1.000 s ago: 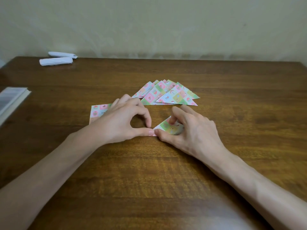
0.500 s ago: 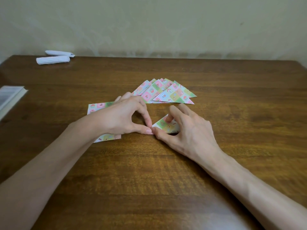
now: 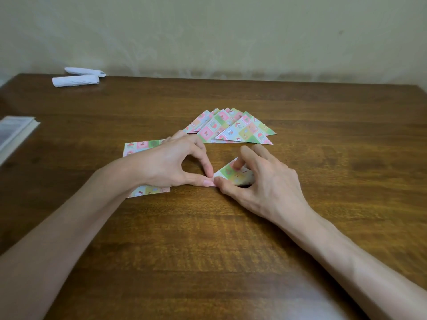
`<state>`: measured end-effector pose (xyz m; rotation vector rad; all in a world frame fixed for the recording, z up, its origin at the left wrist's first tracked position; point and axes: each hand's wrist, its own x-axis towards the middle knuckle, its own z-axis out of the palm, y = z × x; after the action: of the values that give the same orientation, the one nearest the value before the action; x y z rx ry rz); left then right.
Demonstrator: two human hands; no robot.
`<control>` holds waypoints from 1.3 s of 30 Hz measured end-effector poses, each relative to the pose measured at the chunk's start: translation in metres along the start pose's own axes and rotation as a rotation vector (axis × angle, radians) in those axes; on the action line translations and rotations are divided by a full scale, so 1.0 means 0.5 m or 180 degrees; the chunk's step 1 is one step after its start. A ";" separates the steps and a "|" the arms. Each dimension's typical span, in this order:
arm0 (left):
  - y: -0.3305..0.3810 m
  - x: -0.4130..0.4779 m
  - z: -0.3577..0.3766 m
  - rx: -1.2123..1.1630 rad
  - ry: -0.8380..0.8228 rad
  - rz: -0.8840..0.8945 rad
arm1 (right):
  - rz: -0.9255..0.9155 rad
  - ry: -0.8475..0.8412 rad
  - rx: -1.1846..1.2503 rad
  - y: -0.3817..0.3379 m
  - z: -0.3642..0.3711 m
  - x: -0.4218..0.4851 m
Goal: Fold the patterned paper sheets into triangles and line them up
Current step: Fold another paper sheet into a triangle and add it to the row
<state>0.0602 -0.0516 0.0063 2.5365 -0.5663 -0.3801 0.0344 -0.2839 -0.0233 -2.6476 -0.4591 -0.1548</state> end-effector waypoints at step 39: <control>0.026 -0.006 0.034 0.0215 0.0548 -0.0234 | 0.0110 -0.0494 0.0685 0.022 -0.034 0.001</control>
<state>0.0473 -0.0673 -0.0005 2.6279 -0.4282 -0.1683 0.0379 -0.3008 -0.0125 -2.4633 -0.4524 0.1062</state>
